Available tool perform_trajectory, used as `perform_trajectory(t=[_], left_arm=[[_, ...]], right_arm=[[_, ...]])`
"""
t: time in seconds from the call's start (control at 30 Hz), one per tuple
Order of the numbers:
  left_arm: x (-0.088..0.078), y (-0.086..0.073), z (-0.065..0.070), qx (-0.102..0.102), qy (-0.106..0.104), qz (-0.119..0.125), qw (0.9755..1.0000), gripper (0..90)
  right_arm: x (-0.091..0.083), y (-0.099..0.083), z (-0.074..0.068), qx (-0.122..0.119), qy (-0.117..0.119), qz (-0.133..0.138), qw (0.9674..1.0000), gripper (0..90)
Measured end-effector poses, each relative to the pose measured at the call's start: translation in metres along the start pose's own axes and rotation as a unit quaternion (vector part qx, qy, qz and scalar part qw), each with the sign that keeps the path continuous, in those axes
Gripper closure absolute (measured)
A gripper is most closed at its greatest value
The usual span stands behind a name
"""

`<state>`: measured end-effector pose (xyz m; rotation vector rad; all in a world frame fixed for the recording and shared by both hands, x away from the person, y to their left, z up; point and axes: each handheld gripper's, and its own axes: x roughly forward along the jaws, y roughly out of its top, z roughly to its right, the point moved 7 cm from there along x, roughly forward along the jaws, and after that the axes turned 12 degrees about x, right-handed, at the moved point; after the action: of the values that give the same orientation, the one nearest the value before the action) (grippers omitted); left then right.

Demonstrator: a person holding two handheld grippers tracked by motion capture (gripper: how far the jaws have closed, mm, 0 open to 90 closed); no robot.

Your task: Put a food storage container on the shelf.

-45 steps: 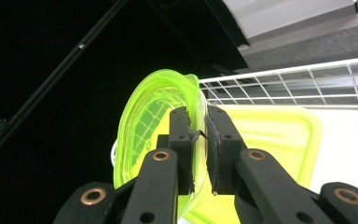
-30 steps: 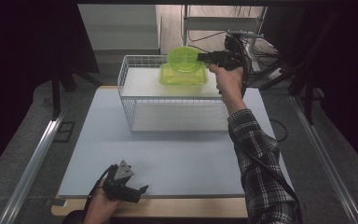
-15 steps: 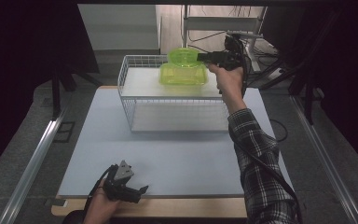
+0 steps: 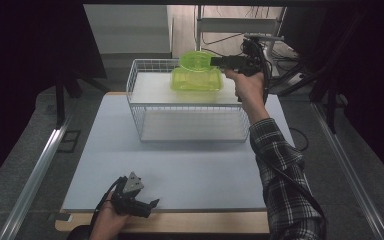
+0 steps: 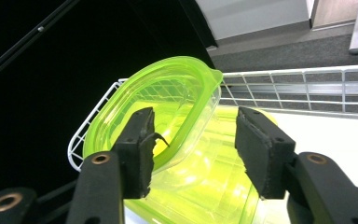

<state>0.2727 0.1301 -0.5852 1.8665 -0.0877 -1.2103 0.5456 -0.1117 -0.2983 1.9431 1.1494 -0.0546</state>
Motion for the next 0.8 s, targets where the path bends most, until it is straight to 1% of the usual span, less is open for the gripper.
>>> perform_trajectory(t=[0.2,0.53,0.67,0.8], left_arm=[[0.000,0.000,0.000,0.000,0.000,-0.001,1.0000,3.6],[-0.001,0.001,-0.001,-0.004,0.001,0.003,1.0000,3.6],[-0.001,0.001,-0.001,-0.006,0.001,0.005,1.0000,3.6],[-0.002,0.002,-0.002,-0.012,0.001,0.010,0.9999,3.6]], right_arm=[[-0.006,-0.002,-0.002,-0.009,0.010,-0.005,0.9999,41.7],[-0.014,-0.010,-0.007,-0.025,0.021,-0.012,0.9994,37.1],[-0.015,-0.015,-0.008,-0.041,0.017,-0.020,0.9988,34.7],[-0.015,-0.020,-0.009,-0.047,0.019,-0.027,0.9983,32.6]])
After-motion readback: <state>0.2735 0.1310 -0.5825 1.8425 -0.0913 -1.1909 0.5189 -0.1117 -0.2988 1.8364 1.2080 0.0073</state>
